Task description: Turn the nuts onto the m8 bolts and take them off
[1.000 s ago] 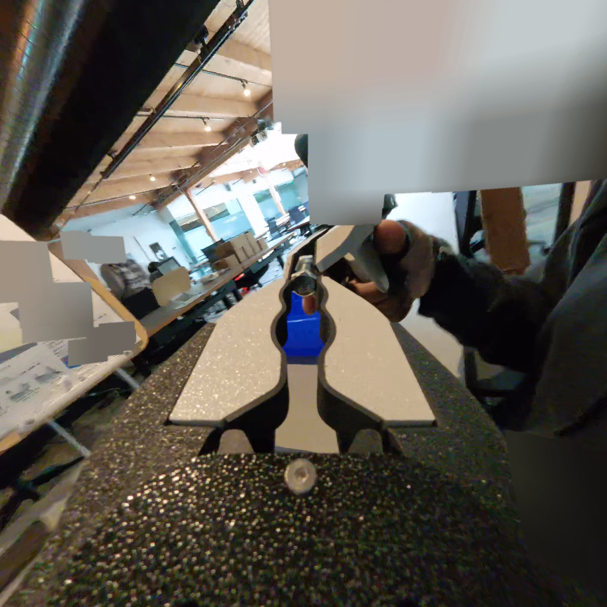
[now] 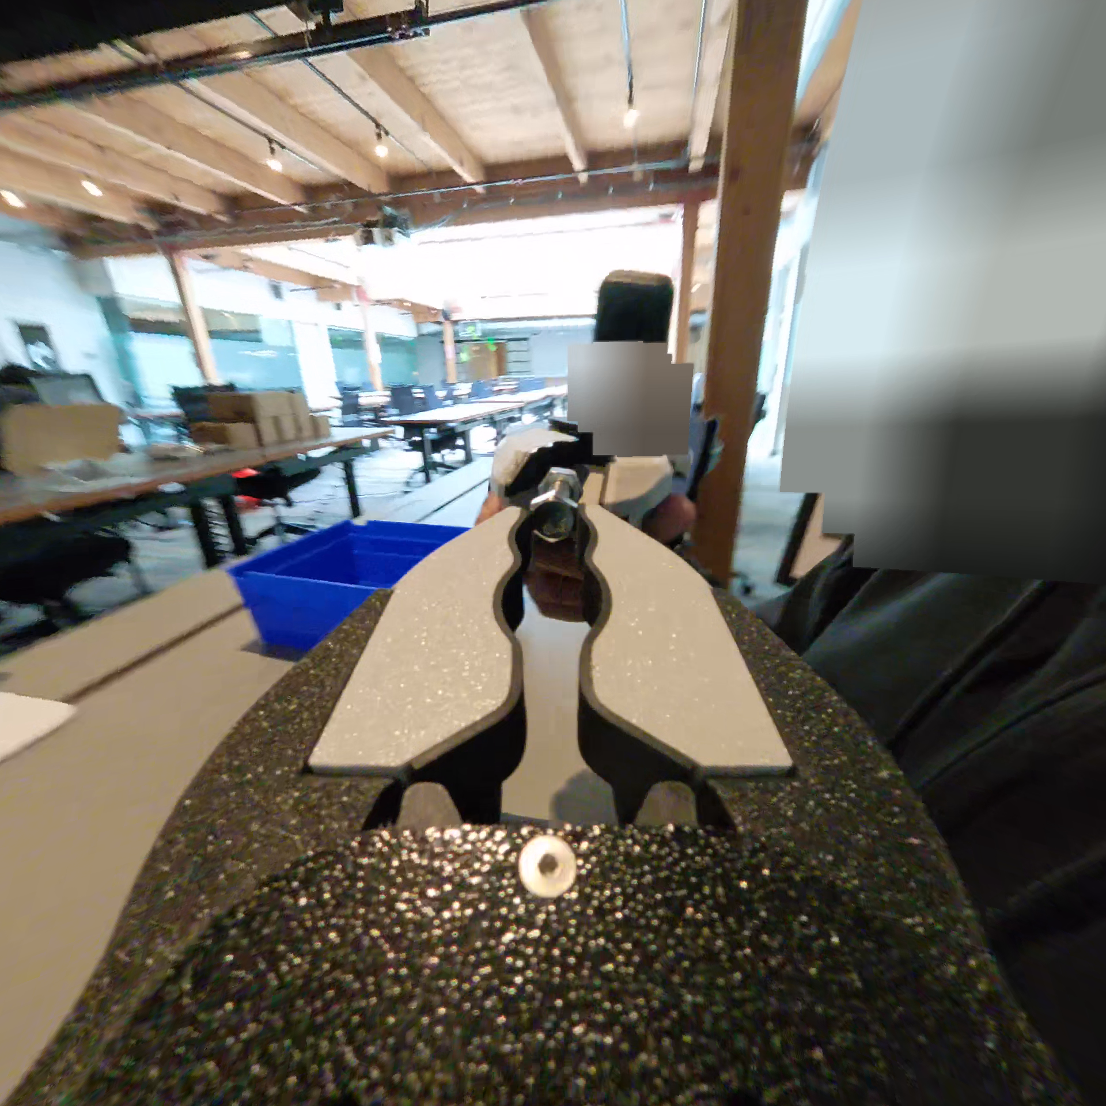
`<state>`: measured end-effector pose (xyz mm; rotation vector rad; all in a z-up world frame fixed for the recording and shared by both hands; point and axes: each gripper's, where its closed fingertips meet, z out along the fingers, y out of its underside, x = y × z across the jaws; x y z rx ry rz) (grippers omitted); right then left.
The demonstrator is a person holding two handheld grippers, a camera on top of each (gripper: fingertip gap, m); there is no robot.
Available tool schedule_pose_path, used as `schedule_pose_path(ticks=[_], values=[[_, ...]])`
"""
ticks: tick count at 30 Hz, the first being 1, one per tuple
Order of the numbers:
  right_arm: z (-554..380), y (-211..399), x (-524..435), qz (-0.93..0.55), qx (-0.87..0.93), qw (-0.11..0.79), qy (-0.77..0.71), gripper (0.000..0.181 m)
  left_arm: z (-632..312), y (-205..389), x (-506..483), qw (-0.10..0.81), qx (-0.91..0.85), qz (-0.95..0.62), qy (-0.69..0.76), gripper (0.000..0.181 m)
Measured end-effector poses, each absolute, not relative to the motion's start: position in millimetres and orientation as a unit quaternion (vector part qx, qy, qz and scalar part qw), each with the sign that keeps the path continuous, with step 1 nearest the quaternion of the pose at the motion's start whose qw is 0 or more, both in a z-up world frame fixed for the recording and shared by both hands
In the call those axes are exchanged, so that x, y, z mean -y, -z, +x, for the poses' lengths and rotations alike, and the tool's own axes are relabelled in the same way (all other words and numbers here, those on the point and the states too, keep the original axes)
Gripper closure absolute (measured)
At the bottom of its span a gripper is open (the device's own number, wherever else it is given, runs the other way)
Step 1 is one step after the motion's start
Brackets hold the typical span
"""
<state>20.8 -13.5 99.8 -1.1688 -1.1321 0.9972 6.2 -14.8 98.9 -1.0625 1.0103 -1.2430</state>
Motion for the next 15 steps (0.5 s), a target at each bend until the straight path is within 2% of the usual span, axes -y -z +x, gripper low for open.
schedule_pose_path(ticks=[2, 5, 9, 11, 12, 15], values=[[23, -100, 12, -0.466, 0.517, 0.64, -0.327, 0.146, 4, -99, 12, 0.541, -0.411, -0.466, 0.567, 0.168], [22, -95, 16, -0.437, 0.553, 0.667, -0.243, 0.146, 7, -94, 12, 0.496, -0.401, -0.48, 0.602, 0.168], [19, -95, 18, -0.429, 0.557, 0.671, -0.235, 0.15, 11, -91, 17, 0.465, -0.403, -0.481, 0.625, 0.168], [18, -95, 18, -0.429, 0.556, 0.672, -0.235, 0.159, 13, -88, 18, 0.457, -0.407, -0.488, 0.622, 0.168], [18, -95, 19, -0.43, 0.556, 0.671, -0.237, 0.165, 14, -86, 19, 0.459, -0.412, -0.489, 0.617, 0.168], [18, -93, 16, -0.473, 0.539, 0.642, -0.272, 0.166, 15, -85, 15, 0.514, -0.435, -0.483, 0.559, 0.168]])
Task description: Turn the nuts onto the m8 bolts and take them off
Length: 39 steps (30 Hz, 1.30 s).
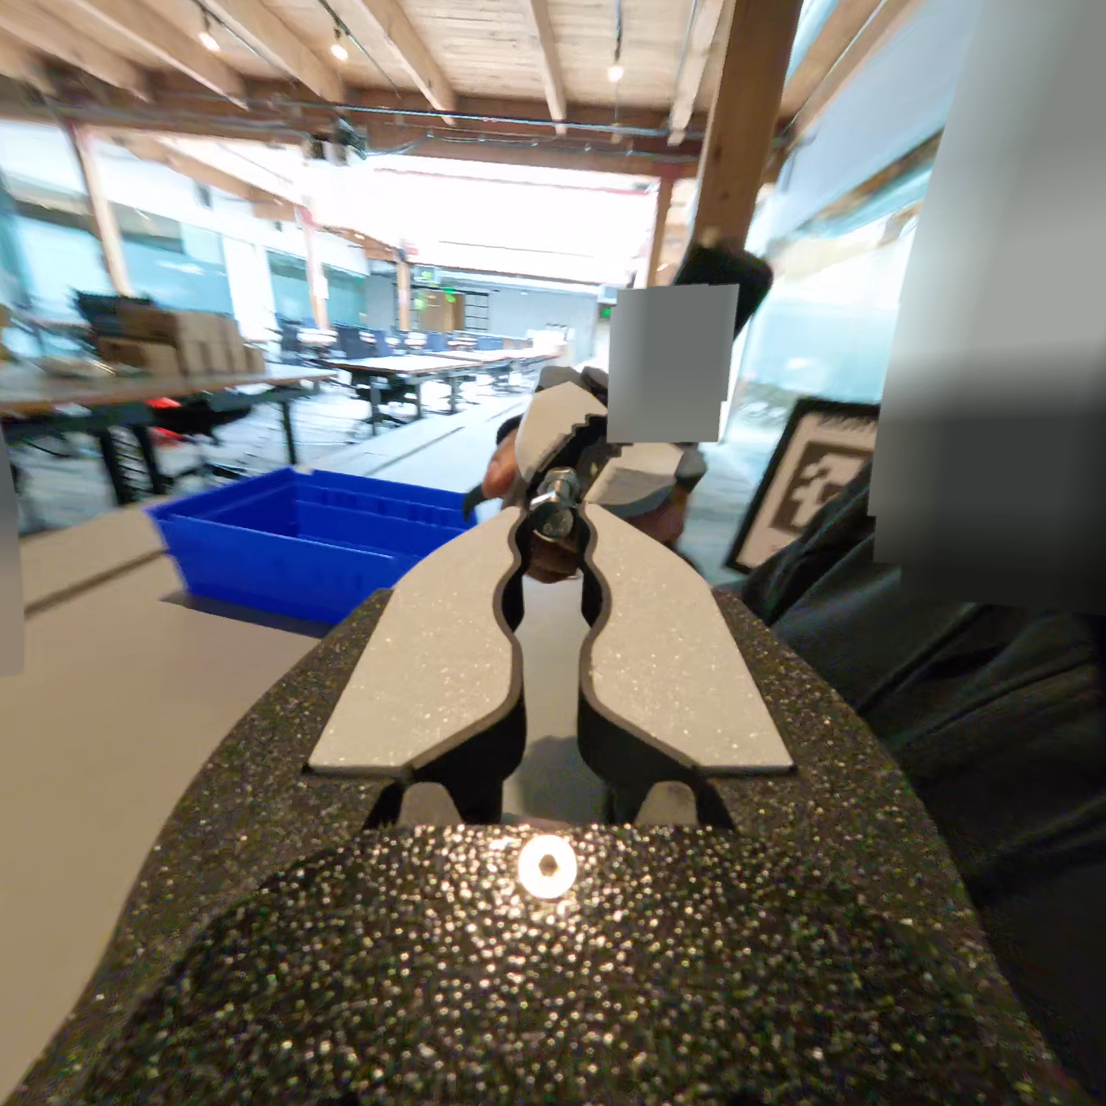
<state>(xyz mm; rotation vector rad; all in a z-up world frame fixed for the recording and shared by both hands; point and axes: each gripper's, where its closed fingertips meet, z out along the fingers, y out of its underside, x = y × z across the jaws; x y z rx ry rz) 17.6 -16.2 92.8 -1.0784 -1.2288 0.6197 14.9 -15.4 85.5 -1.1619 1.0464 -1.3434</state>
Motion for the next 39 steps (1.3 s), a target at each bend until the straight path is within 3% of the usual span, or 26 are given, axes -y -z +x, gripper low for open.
schedule_pose_path(ticks=[4, 6, 11, 18, 21, 28, 33, 39], values=[[17, -92, 18, -0.556, 0.465, 0.534, -0.434, 0.166, 15, -86, 17, 0.641, -0.506, -0.429, 0.386, 0.168], [18, -98, 20, -0.539, 0.459, 0.531, -0.465, 0.166, 14, -91, 21, 0.662, -0.505, -0.42, 0.361, 0.168], [22, -106, 26, -0.454, 0.522, 0.634, -0.347, 0.146, 7, -104, 26, 0.576, -0.44, -0.45, 0.522, 0.168], [18, -98, 30, -0.421, 0.565, 0.664, -0.251, 0.148, 10, -96, 29, 0.472, -0.416, -0.484, 0.608, 0.168], [17, -97, 28, -0.429, 0.56, 0.662, -0.254, 0.166, 14, -91, 28, 0.479, -0.428, -0.491, 0.589, 0.168], [16, -96, 25, -0.535, 0.468, 0.518, -0.475, 0.166, 13, -90, 25, 0.634, -0.509, -0.432, 0.39, 0.168], [20, -101, 25, -0.476, 0.506, 0.582, -0.421, 0.155, 9, -100, 29, 0.57, -0.453, -0.456, 0.512, 0.168], [21, -100, 31, -0.433, 0.55, 0.641, -0.315, 0.155, 11, -94, 29, 0.485, -0.427, -0.485, 0.589, 0.168]])
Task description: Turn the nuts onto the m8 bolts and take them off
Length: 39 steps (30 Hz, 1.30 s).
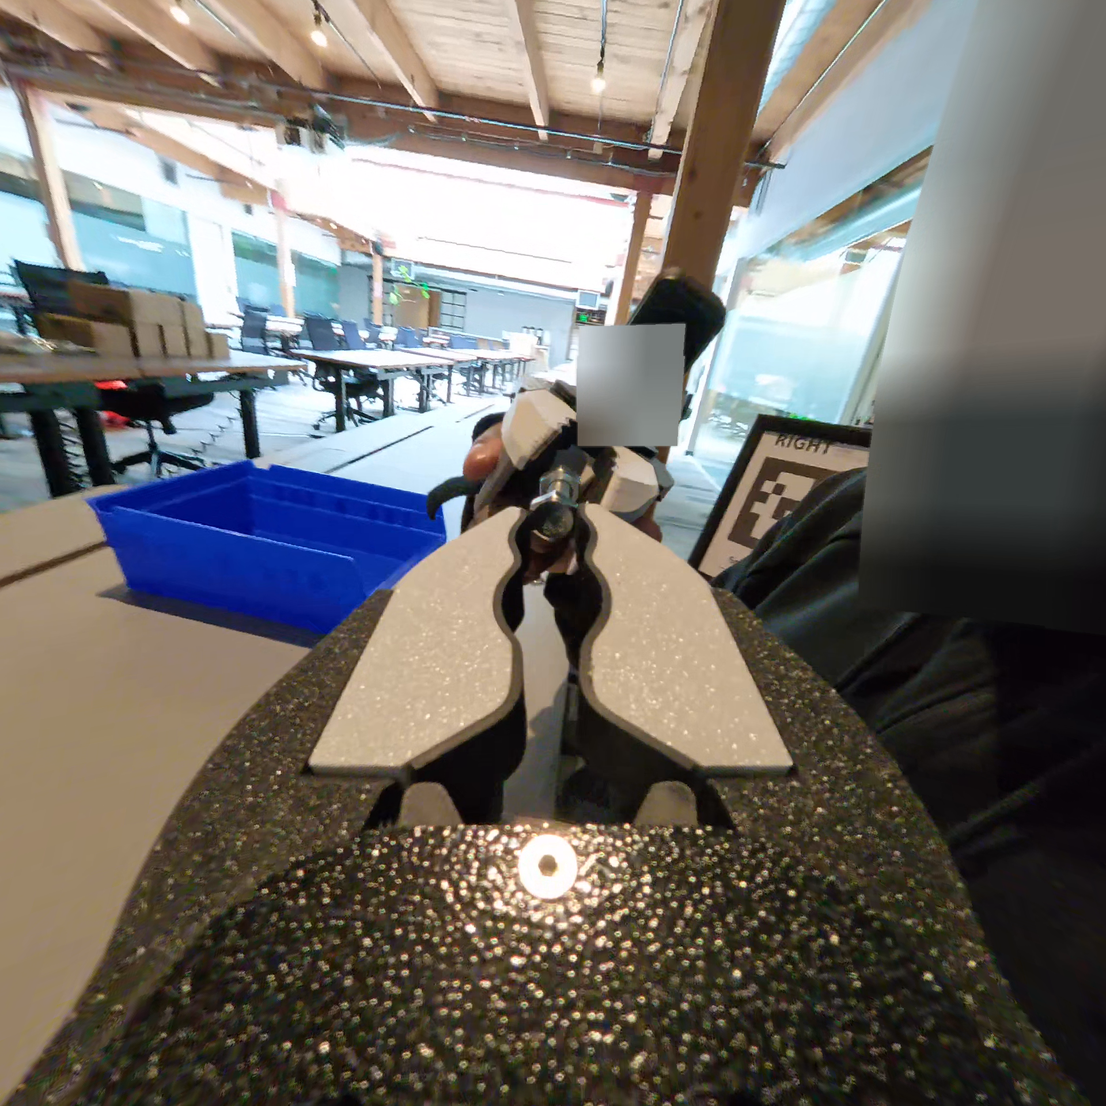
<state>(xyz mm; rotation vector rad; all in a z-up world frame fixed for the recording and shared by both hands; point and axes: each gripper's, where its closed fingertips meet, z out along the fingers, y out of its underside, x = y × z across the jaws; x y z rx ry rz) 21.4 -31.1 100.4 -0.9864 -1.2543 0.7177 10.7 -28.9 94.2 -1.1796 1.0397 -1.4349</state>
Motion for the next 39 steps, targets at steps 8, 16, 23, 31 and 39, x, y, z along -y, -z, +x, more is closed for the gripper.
schedule_pose_path(ticks=[8, 16, 23, 31, 39], values=[[18, -95, 26, -0.532, 0.483, 0.539, -0.439, 0.166, 14, -90, 26, 0.622, -0.502, -0.436, 0.414, 0.167], [18, -103, 35, -0.469, 0.513, 0.584, -0.42, 0.135, 11, -102, 37, 0.6, -0.487, -0.432, 0.464, 0.168], [24, -99, 44, -0.431, 0.555, 0.665, -0.252, 0.143, 16, -95, 38, 0.444, -0.465, -0.468, 0.606, 0.168], [30, -95, 42, -0.465, 0.538, 0.675, -0.198, 0.156, 28, -88, 43, 0.39, -0.492, -0.45, 0.635, 0.168], [32, -96, 45, -0.562, 0.449, 0.592, -0.363, 0.167, 32, -91, 44, 0.546, -0.567, -0.37, 0.493, 0.168]])
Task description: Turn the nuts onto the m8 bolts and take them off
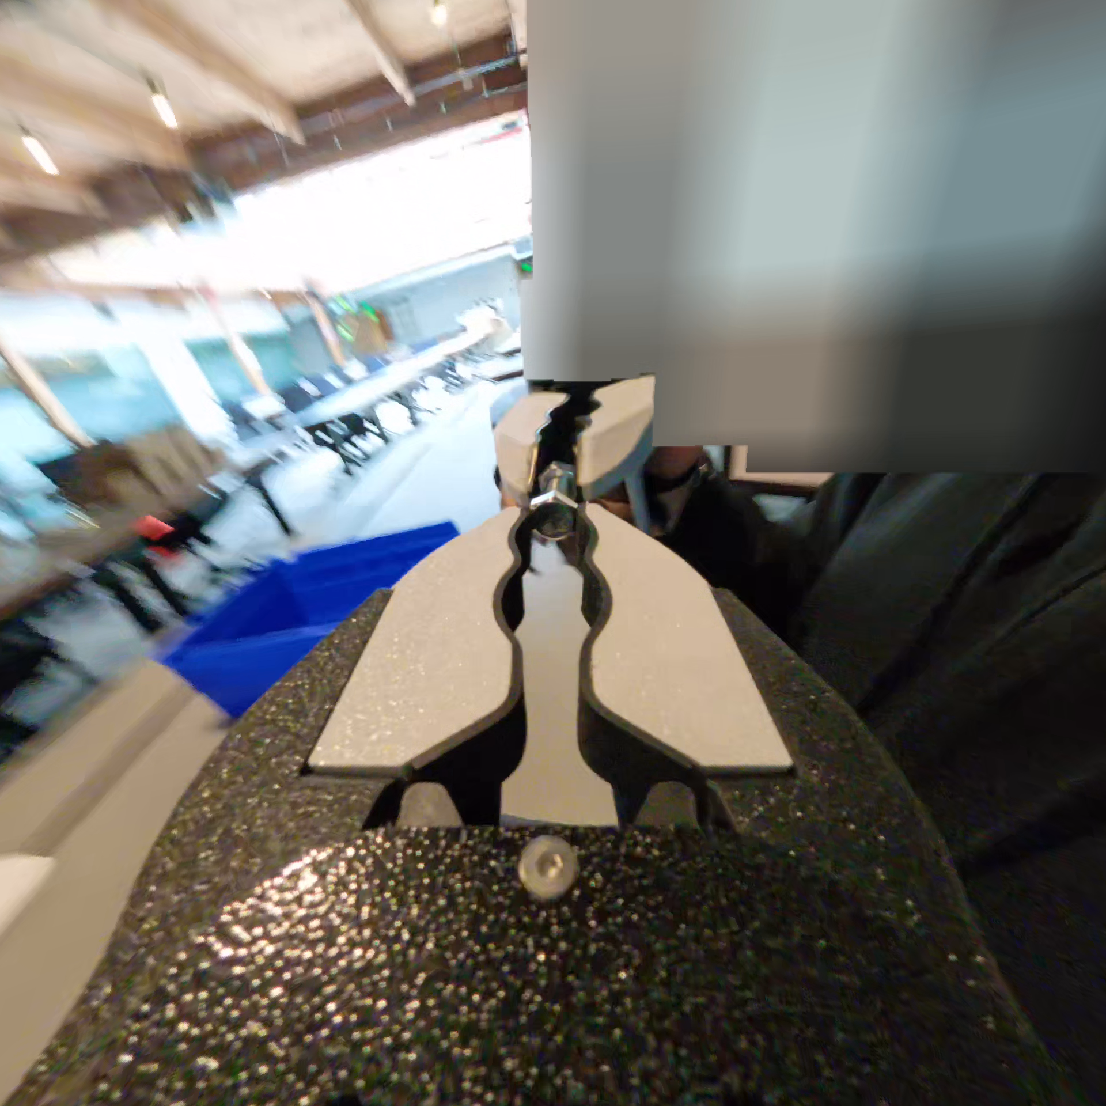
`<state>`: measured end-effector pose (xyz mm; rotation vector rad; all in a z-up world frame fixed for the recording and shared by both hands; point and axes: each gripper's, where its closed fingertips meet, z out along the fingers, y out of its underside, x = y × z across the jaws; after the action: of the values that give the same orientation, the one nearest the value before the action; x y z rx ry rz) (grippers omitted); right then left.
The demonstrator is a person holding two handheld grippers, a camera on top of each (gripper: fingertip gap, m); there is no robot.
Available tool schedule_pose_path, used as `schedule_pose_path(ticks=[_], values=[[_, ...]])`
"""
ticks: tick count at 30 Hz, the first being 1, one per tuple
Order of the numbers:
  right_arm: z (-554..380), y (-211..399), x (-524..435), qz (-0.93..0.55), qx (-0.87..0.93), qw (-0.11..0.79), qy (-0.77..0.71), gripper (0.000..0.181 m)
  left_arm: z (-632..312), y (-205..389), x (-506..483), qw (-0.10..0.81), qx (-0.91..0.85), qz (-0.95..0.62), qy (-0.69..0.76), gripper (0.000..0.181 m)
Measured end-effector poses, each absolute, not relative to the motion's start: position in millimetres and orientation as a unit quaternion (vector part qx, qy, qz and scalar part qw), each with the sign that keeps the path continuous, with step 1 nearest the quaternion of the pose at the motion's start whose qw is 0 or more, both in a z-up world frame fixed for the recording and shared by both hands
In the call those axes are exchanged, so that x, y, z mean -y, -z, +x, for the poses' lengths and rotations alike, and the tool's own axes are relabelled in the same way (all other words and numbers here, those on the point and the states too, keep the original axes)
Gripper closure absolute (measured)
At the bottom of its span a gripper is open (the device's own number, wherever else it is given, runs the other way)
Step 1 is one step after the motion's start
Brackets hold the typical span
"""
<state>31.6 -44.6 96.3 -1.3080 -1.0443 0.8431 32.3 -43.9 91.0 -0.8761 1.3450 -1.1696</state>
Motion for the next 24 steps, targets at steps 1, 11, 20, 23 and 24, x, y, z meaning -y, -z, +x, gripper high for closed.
schedule_pose_path(ticks=[1, 11, 20, 23, 24], values=[[31, -99, 47, -0.568, 0.424, 0.567, -0.419, 0.167, 32, -93, 46, 0.591, -0.579, -0.338, 0.449, 0.167], [33, -110, 52, -0.489, 0.485, 0.667, -0.285, 0.139, 22, -105, 43, 0.513, -0.52, -0.389, 0.561, 0.168], [25, -102, 46, -0.472, 0.519, 0.683, -0.204, 0.155, 22, -96, 44, 0.444, -0.502, -0.419, 0.612, 0.168], [23, -101, 42, -0.496, 0.503, 0.667, -0.238, 0.166, 23, -95, 43, 0.487, -0.517, -0.413, 0.57, 0.168], [23, -100, 40, -0.515, 0.491, 0.653, -0.261, 0.166, 23, -94, 40, 0.512, -0.525, -0.411, 0.541, 0.168]])
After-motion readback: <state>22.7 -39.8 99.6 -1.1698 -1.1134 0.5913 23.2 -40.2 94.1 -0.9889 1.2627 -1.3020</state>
